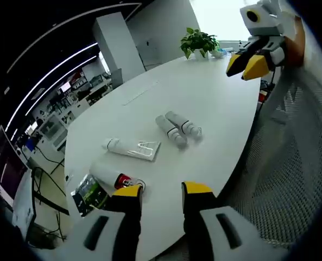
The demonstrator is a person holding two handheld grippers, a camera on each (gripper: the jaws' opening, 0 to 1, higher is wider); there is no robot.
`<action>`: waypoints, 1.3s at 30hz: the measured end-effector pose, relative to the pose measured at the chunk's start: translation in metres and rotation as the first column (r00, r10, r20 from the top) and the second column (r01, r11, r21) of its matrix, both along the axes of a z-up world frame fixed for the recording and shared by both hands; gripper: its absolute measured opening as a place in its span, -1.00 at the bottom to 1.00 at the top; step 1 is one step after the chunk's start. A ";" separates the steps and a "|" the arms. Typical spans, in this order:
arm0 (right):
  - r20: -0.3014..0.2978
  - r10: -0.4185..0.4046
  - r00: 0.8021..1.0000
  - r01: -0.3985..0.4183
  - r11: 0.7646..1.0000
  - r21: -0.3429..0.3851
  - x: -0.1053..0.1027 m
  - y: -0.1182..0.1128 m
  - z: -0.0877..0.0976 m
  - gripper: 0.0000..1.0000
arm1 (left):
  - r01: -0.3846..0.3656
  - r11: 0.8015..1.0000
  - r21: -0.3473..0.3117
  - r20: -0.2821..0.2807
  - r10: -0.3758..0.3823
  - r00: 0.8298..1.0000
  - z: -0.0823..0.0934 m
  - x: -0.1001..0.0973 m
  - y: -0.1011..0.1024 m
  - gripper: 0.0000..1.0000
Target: Arrange the skincare products in the storage area until every visible bottle or jar stands upright without overlapping.
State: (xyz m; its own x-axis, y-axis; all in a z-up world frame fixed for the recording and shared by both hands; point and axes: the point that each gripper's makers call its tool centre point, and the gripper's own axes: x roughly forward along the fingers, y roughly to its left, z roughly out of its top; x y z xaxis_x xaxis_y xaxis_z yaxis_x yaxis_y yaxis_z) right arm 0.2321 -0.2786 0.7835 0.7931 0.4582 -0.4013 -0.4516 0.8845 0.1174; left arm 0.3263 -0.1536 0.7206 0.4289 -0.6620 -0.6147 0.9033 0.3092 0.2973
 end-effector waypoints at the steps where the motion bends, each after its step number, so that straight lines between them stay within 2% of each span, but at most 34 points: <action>1: 0.003 -0.004 1.000 0.004 1.000 0.002 0.000 0.000 0.001 -0.57 | -0.001 1.000 0.000 0.001 0.001 1.000 0.000 0.000 0.000 -0.48; 15: 0.016 -0.003 1.000 0.004 1.000 -0.019 0.000 -0.002 0.001 -0.59 | -0.004 1.000 0.009 0.002 0.004 1.000 -0.001 0.001 0.001 -0.48; 25: 0.042 -0.012 0.999 0.015 0.998 -0.066 0.001 -0.007 0.001 -0.64 | -0.001 1.000 -0.004 0.014 0.001 1.000 0.003 0.001 -0.001 -0.51; 39: 0.042 -0.037 0.998 0.039 0.997 -0.065 0.002 -0.012 0.002 -0.65 | -0.001 1.000 0.001 0.009 0.001 1.000 0.001 0.001 -0.001 -0.49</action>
